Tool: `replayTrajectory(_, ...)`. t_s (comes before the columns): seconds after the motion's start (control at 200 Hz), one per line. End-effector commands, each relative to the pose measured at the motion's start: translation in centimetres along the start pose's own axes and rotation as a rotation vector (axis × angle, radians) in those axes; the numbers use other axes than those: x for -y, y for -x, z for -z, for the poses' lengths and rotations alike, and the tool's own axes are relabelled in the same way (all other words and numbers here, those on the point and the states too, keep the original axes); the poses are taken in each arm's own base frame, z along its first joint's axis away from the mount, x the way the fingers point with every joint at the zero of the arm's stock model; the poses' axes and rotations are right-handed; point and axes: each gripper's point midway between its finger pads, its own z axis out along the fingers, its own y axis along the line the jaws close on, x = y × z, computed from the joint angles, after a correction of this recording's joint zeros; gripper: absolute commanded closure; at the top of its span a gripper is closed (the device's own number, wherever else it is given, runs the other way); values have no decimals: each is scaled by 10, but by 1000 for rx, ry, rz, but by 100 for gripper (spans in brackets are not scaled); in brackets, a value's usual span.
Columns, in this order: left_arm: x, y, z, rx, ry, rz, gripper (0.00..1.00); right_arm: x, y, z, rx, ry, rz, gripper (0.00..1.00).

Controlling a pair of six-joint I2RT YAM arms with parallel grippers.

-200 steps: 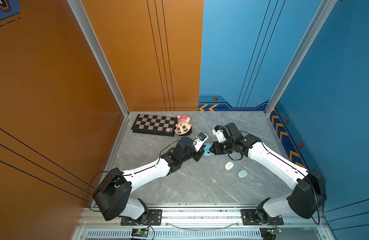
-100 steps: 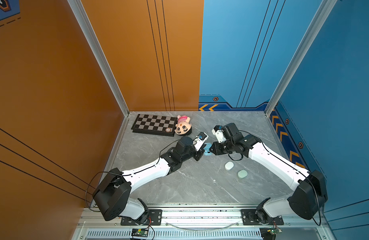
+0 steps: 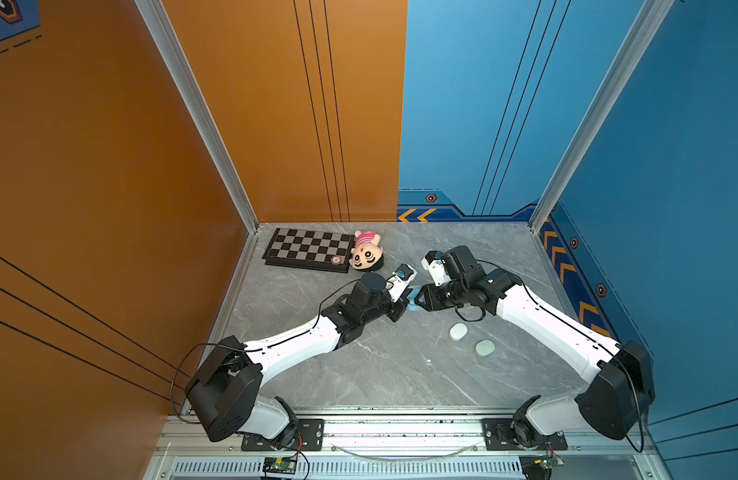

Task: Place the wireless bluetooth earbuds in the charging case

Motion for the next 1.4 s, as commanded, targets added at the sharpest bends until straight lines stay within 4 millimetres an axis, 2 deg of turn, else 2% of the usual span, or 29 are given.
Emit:
replayTrajectory(0.0,-2,26,7,70,-8,-16,100,0,25,34,100,9,-64,59)
replayTrajectory(0.105,4,23,6,62,-27,-42,100,13,41,57,196,-24,-162,56)
replayTrajectory(0.21,14,16,1,46,-47,-88,100,48,41,73,282,-137,-322,53)
replayTrajectory(0.295,24,8,-5,26,-70,-124,100,82,26,76,312,-215,-490,53)
replayTrajectory(0.365,31,-4,-12,1,-81,-148,100,107,8,70,299,-258,-618,53)
replayTrajectory(0.49,47,-30,-28,-50,-83,-219,100,131,-19,60,255,-311,-730,54)
replayTrajectory(0.586,60,-54,-41,-97,-87,-272,100,138,-30,55,228,-340,-744,54)
replayTrajectory(0.716,76,-80,-56,-145,-92,-327,100,141,-36,53,213,-357,-753,54)
replayTrajectory(0.921,82,-96,-67,-165,-86,-335,100,145,-41,51,196,-376,-760,53)
replayTrajectory(1.166,86,-110,-72,-196,-100,-333,76,146,-40,48,185,-375,-769,52)
replayTrajectory(1.241,87,-113,-71,-202,-102,-331,73,147,-38,48,188,-378,-763,52)
replayTrajectory(1.391,81,-107,-65,-192,-71,-320,63,147,-38,49,174,-388,-723,50)
